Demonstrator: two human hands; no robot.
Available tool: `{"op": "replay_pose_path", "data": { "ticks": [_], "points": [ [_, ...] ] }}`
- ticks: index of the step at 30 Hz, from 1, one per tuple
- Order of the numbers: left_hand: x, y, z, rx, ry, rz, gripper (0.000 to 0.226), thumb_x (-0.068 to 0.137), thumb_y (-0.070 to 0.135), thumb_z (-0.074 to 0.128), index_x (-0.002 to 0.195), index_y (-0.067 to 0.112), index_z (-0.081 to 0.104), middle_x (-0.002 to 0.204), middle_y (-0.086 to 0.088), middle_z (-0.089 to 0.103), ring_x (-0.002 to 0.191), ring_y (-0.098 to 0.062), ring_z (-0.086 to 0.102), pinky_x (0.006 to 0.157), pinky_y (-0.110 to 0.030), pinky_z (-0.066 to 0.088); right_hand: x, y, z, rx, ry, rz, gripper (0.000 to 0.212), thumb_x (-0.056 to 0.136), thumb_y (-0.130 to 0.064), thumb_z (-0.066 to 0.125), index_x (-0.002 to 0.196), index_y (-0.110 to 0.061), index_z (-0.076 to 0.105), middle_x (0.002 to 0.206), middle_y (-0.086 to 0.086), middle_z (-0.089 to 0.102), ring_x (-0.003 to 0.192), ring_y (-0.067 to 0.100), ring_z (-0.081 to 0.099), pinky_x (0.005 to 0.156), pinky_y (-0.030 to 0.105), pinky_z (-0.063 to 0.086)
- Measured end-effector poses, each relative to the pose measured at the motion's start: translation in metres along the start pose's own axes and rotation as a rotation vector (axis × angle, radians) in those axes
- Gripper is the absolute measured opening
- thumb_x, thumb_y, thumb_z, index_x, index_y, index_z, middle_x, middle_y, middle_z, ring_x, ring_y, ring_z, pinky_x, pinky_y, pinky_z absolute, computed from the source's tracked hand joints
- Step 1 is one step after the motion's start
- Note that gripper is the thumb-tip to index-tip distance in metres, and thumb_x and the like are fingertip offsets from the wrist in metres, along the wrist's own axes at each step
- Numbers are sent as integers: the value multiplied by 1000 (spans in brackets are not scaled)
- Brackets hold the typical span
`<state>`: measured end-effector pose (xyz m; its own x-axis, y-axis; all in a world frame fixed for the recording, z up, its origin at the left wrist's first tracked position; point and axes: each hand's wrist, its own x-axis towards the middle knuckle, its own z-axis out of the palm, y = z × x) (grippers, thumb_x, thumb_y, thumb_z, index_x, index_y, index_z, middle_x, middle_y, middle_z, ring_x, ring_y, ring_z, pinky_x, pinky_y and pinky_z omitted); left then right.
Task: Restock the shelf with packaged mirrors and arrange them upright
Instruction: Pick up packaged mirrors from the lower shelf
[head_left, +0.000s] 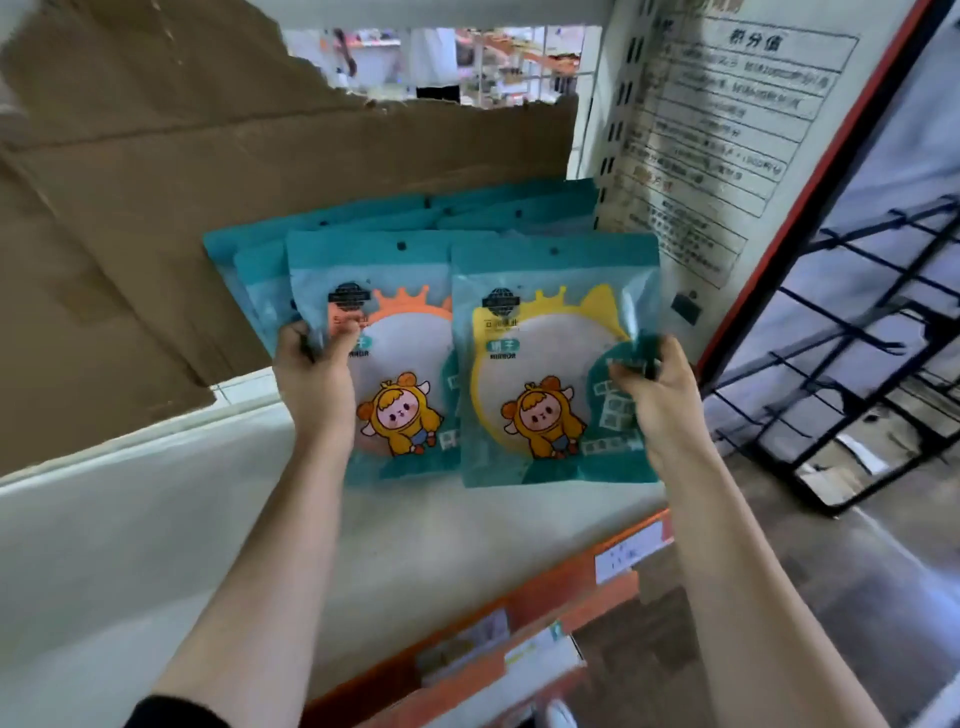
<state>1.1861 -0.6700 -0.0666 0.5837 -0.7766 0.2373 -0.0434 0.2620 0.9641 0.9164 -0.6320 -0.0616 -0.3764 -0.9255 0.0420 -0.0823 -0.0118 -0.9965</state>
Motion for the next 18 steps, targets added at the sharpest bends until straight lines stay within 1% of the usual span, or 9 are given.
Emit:
{"op": "replay_pose_path", "data": {
  "ticks": [2, 5, 7, 9, 11, 13, 15, 16, 18],
  "points": [
    [-3, -4, 3, 23, 46, 17, 29, 72, 23, 66, 64, 26, 38, 61, 9, 42, 56, 1, 41, 56, -18, 31, 20, 5, 4, 71, -63, 24, 27, 87, 1, 60, 99, -23, 52, 97, 5, 65, 78, 18, 65, 72, 35, 56],
    [-3, -7, 4, 17, 147, 33, 27, 66, 31, 67, 65, 23, 40, 64, 6, 44, 63, -9, 41, 59, -23, 31, 53, 9, 13, 110, -204, 33, 25, 86, 2, 61, 101, -16, 53, 85, 1, 65, 64, 9, 65, 62, 30, 53],
    [0, -2, 9, 2, 214, 69, 30, 64, 34, 67, 64, 23, 38, 64, 6, 41, 60, -7, 38, 56, -19, 30, 77, 3, 21, 92, -294, -4, 23, 86, 0, 60, 100, -17, 55, 82, -1, 64, 64, 7, 64, 61, 26, 52],
    [0, 3, 15, 2, 259, 106, 33, 67, 29, 68, 64, 22, 36, 63, 5, 35, 56, -2, 34, 53, -16, 27, 101, -2, 28, 78, -375, -41, 22, 87, 1, 58, 97, -19, 53, 81, -1, 61, 65, 7, 62, 60, 24, 51],
    [-2, 1, 20, 2, 292, 114, 33, 67, 29, 69, 65, 23, 37, 64, 6, 35, 57, -2, 35, 54, -16, 29, 118, -2, 34, 48, -436, -77, 23, 88, 1, 57, 95, -20, 52, 88, 4, 61, 72, 12, 61, 65, 27, 51],
    [-6, -5, 20, 6, 344, 102, 33, 66, 28, 70, 65, 22, 38, 60, 12, 40, 57, -1, 37, 55, -17, 31, 131, 2, 39, 10, -476, -93, 24, 88, -1, 58, 103, -19, 52, 100, 7, 63, 83, 18, 64, 74, 32, 53],
    [-6, -10, 20, 14, 419, 111, 32, 68, 24, 71, 64, 22, 39, 54, 16, 43, 55, 2, 39, 55, -15, 32, 145, 6, 46, -40, -489, -94, 27, 88, -5, 59, 108, -22, 51, 104, 4, 64, 94, 21, 64, 86, 39, 53],
    [-5, -13, 21, 44, 449, 127, 34, 70, 24, 72, 64, 23, 39, 53, 17, 43, 54, 3, 38, 55, -15, 32, 150, 7, 51, -77, -488, -107, 28, 88, -8, 60, 109, -24, 51, 105, 2, 63, 97, 22, 63, 90, 42, 51],
    [-2, -18, 25, 169, 484, 157, 35, 79, 17, 72, 67, 20, 39, 57, 17, 44, 52, 5, 39, 55, -11, 31, 159, 12, 59, -140, -460, -150, 32, 87, -12, 61, 116, -21, 51, 110, 3, 62, 102, 22, 61, 94, 45, 49]
  ]
}}
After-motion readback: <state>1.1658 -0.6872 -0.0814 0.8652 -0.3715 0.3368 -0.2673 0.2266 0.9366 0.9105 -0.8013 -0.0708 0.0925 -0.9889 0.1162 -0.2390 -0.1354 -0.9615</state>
